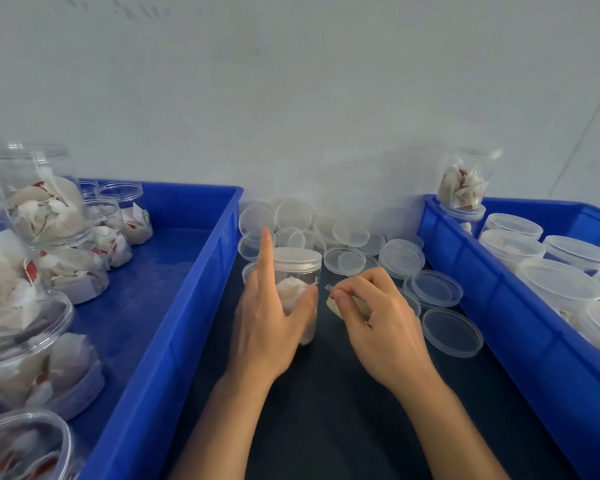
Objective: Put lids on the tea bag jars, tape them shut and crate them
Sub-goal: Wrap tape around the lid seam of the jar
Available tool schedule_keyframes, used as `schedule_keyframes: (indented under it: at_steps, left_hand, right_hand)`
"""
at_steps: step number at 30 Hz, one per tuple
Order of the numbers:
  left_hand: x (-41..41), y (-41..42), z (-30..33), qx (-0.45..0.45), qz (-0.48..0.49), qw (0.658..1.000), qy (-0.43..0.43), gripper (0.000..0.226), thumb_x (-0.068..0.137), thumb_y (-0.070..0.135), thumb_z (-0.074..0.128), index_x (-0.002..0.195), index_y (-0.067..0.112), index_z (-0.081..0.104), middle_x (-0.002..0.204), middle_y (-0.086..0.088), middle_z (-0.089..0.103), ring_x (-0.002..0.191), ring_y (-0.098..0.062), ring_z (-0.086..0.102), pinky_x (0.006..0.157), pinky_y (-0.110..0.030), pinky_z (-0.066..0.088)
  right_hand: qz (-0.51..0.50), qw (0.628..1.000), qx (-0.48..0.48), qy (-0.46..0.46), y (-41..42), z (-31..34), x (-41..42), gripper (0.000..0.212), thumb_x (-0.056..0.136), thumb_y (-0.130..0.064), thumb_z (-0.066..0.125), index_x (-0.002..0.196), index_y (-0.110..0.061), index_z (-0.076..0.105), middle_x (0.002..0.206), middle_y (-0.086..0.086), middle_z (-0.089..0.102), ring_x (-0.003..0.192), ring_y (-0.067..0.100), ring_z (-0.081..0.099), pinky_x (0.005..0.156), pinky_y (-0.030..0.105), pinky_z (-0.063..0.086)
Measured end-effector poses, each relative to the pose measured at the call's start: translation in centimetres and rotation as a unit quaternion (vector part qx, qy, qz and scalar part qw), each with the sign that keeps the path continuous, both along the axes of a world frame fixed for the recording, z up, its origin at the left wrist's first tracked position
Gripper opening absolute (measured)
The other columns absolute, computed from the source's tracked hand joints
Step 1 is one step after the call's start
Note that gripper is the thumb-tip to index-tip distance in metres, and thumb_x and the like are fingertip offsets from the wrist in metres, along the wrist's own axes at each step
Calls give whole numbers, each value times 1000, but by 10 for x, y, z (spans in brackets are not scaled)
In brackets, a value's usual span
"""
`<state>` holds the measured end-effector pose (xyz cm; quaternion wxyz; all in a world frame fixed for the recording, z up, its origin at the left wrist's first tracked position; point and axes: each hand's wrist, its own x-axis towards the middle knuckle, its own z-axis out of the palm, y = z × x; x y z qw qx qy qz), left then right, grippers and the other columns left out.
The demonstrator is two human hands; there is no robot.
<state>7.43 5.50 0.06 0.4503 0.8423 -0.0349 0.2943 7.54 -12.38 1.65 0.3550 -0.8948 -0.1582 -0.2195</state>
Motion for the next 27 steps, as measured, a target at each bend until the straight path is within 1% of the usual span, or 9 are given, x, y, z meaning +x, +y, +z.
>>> schedule_keyframes:
  at_steps: [1,2,4,6,8,11,15,18,27]
  left_hand:
    - [0,0,2,13,-3,1000,2,99,93,63,63,159,63,-11,165,2,41,138,-13,51,93,-25,39]
    - [0,0,4,27,-5,1000,6,99,90,64,59,158,65,-12,162,0,45,132,-20,56,91,-30,41]
    - [-2,0,7,57,-9,998,16,97,85,65,56,157,68,-10,149,2,55,113,-15,61,85,-32,45]
    - [-4,0,8,84,-12,996,22,96,85,65,56,157,69,-7,134,6,58,104,-9,60,77,-30,46]
    - [-5,-1,8,101,-9,995,22,95,87,63,59,157,69,-5,128,9,58,103,-10,62,72,-29,44]
    - [-6,-2,8,111,-8,994,16,93,90,65,61,157,69,-3,129,9,59,108,-11,64,76,-32,48]
    - [-8,-3,9,120,-5,993,10,86,89,83,48,158,67,1,131,11,58,116,-11,62,83,-38,51]
    - [-9,-6,10,120,10,993,14,83,86,91,40,157,70,3,130,11,59,118,-12,62,82,-39,52]
    - [-9,-10,11,135,31,990,15,75,91,90,29,158,67,5,119,10,59,112,-14,63,80,-39,55]
  right_hand:
    - [-3,1000,-9,-7,-1,1,-1,11,105,-50,52,100,-44,60,111,-23,51,86,7,61,74,44,56]
    - [-3,1000,-17,-13,-1,3,-2,11,105,-49,51,99,-44,59,110,-23,51,84,7,61,73,45,56]
    - [-2,999,-27,-20,-1,5,-5,12,105,-49,50,99,-43,59,108,-22,51,82,8,61,72,45,57]
    - [-1,999,-31,-19,-1,7,-6,14,106,-49,49,99,-42,60,107,-20,52,82,8,61,72,44,57]
    - [-1,999,-33,-18,-1,8,-7,15,106,-49,48,99,-42,60,107,-18,53,82,8,61,72,44,57]
    - [-3,999,-35,-20,-2,10,-7,16,105,-49,49,98,-42,61,106,-19,53,82,7,61,71,42,57]
    - [-9,999,-39,-20,-2,11,-8,16,105,-49,48,97,-41,60,105,-18,54,79,6,63,69,42,56]
    - [-12,999,-45,-21,-2,11,-8,16,105,-48,49,98,-40,61,102,-17,55,78,10,64,69,43,56]
    - [-34,997,-58,-43,1,10,-8,19,106,-52,49,96,-40,61,97,-16,54,74,10,64,64,41,55]
